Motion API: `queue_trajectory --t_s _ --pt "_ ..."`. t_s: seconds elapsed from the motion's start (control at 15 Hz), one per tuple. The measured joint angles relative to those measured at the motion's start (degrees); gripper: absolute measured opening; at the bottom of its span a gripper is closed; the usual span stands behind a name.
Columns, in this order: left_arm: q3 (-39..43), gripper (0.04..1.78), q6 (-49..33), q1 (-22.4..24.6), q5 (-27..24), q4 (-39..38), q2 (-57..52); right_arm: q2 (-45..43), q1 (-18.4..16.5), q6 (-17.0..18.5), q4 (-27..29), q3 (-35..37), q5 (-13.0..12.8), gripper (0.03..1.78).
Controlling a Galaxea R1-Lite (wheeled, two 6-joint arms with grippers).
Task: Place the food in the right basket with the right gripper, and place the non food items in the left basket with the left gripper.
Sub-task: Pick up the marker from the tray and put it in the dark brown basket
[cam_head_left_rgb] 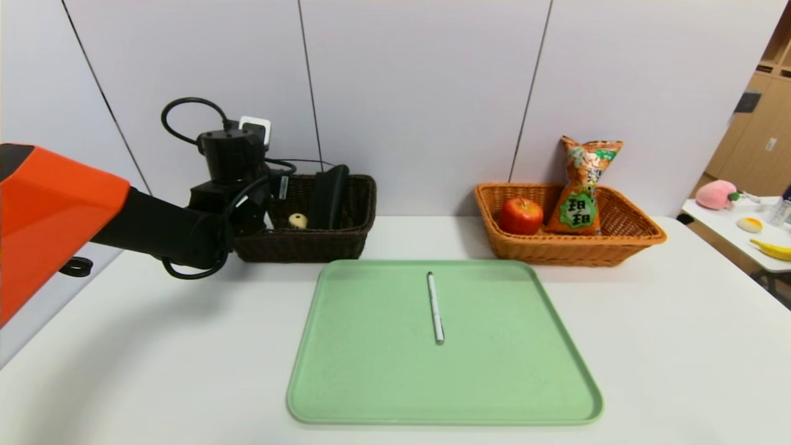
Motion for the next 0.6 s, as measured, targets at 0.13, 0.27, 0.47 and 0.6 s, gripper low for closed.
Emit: queue_trajectory --t_s 0.13,0.27,0.47,0.6 --pt "-2.8 1.39 0.6 0.0 -0.3 1.1 -1.3 0.1 0.0 0.0 0.0 0.0 0.0 1.71" --pt "-4.9 1.46 1.4 -0.1 -3.3 3.4 -4.0 0.1 0.0 0.0 0.0 0.0 0.0 1.71" --pt "-7.7 1.54 0.1 -2.3 -6.4 13.7 -10.2 0.1 0.0 0.0 0.0 0.2 0.0 1.71" --pt "-10.6 1.57 -5.1 -6.1 -6.6 26.2 -14.4 0.1 0.0 0.0 0.0 0.3 0.0 1.71"
